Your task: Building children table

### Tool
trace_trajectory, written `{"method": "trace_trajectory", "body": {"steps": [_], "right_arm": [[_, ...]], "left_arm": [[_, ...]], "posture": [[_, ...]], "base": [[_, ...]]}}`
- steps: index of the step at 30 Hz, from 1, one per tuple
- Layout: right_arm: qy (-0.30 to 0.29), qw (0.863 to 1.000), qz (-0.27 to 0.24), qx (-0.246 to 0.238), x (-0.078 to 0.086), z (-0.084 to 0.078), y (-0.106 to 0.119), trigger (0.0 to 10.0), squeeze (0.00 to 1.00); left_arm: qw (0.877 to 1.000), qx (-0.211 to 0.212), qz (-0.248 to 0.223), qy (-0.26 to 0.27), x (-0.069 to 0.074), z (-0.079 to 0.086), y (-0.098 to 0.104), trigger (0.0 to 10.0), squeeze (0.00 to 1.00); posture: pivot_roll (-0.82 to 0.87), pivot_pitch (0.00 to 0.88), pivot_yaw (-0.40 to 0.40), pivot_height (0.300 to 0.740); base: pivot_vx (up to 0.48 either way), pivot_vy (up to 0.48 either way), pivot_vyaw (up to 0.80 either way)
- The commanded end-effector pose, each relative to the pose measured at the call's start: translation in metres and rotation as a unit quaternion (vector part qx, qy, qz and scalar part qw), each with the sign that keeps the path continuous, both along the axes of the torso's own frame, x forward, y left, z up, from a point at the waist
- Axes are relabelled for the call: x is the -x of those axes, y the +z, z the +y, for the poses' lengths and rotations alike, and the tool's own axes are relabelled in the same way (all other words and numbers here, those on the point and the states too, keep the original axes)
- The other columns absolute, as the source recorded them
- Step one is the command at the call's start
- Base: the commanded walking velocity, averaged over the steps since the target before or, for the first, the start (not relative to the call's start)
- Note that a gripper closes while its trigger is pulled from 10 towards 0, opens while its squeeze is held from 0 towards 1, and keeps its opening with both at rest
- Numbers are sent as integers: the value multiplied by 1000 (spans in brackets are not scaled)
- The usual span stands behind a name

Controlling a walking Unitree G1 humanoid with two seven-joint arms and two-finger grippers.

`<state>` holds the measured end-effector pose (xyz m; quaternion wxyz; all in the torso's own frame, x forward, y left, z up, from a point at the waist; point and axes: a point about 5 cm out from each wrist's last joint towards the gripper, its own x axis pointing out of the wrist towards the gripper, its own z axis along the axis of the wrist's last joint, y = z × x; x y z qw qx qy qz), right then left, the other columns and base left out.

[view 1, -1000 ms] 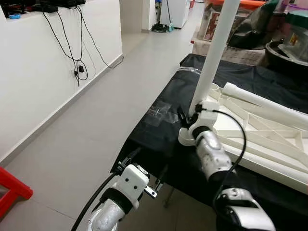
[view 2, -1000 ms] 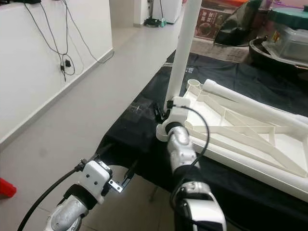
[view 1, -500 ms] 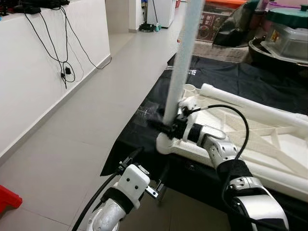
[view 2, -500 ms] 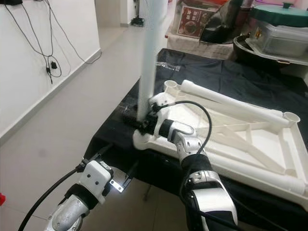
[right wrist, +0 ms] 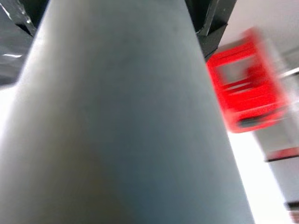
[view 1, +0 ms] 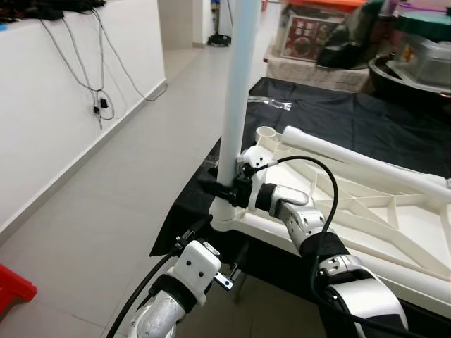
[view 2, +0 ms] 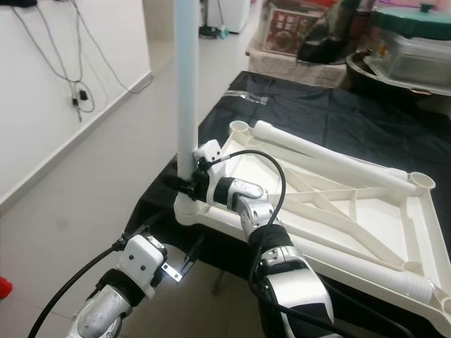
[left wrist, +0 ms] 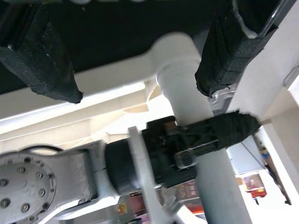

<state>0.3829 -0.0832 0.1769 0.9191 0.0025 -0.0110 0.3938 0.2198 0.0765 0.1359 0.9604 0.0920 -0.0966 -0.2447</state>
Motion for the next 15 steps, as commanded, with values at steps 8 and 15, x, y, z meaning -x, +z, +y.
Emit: {"method": "trace_trajectory", "body": {"steps": [8,15], "right_arm": [[-441,896,45,-43,-4,-56,-21,0,0],[-581,806,71,-90,14,-60,-29,0,0]], "left_arm": [[1000,-10,14,2,0,2,-8,10000,0],[1000,-10,14,2,0,1,-7,10000,0]], "posture": [[78,76,-84,740],[78,77,-84,740]], "base": [[0,0,0],[0,0,0]]}}
